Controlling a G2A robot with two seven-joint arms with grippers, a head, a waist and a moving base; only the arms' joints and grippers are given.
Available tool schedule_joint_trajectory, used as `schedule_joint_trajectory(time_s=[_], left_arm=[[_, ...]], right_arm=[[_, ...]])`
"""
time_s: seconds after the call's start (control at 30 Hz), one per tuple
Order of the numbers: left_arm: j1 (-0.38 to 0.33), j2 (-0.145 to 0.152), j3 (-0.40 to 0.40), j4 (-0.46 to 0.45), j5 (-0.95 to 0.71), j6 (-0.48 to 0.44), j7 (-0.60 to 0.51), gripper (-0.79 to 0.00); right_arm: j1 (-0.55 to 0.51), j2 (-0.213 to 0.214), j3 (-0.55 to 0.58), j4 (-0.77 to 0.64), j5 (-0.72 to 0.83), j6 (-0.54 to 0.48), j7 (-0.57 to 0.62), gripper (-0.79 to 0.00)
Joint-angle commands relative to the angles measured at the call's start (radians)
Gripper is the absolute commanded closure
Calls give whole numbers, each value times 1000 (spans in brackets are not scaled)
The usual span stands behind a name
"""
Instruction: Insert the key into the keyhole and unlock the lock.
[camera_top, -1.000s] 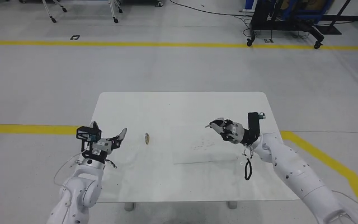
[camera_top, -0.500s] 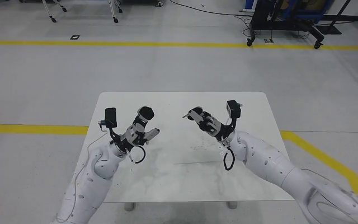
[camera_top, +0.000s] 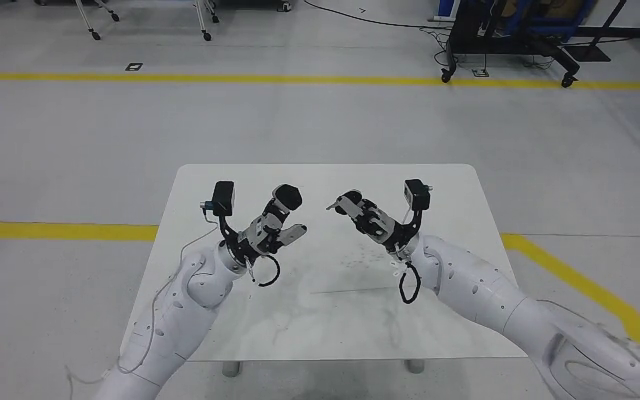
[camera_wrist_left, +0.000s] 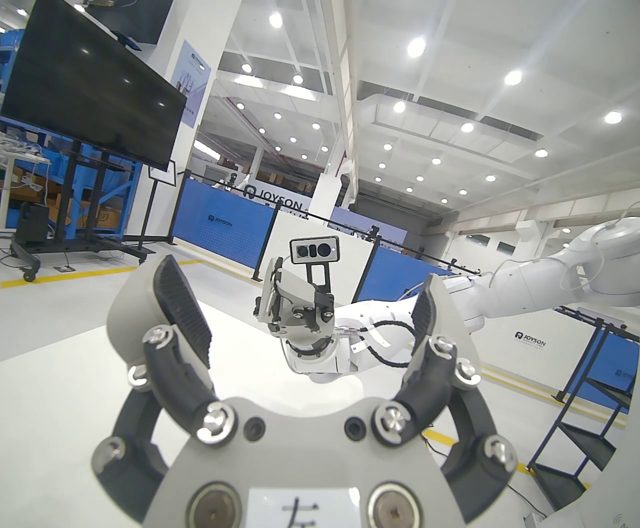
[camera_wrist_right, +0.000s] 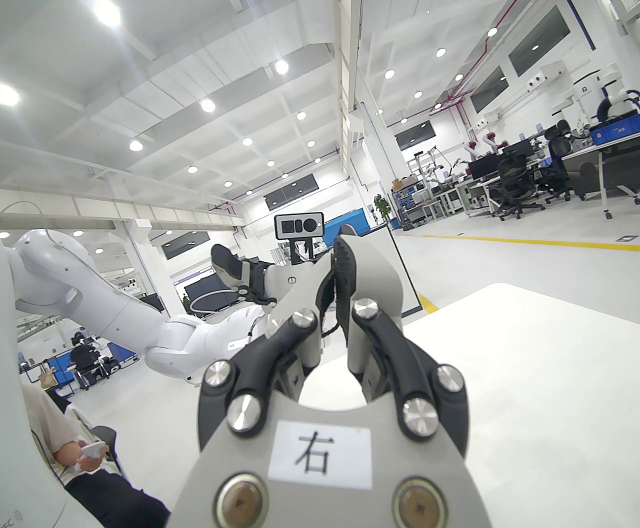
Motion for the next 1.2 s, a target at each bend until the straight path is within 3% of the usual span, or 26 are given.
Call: schedule_joint_trajectory(time_s=[0.0, 0.17, 0.33, 0.53, 0.8, 1.07, 1.17], left_arm=[[0, 0, 0, 0, 0, 0, 0, -785], [10, -1, 9, 2, -6, 14, -15, -785], [13, -4, 74, 38, -312, 0, -121, -785], [-32, 11, 133, 138, -663, 9, -427, -785], [-110, 17, 178, 161, -1096, 57, -794, -763], [-176, -18, 230, 235, -1525, 160, -1138, -785], [-189, -34, 237, 288, -1571, 188, -1173, -785]], right_arm=[[0, 0, 0, 0, 0, 0, 0, 0], [0, 0, 0, 0, 0, 0, 0, 0], [-3, 0, 1, -2, 2, 5, 4, 0], [-45, 1, 56, -15, 103, 0, 96, 0], [-80, 21, 116, -81, 322, 0, 283, 0], [-82, 22, 119, -86, 332, 0, 291, 0], [-82, 22, 119, -86, 332, 0, 291, 0]])
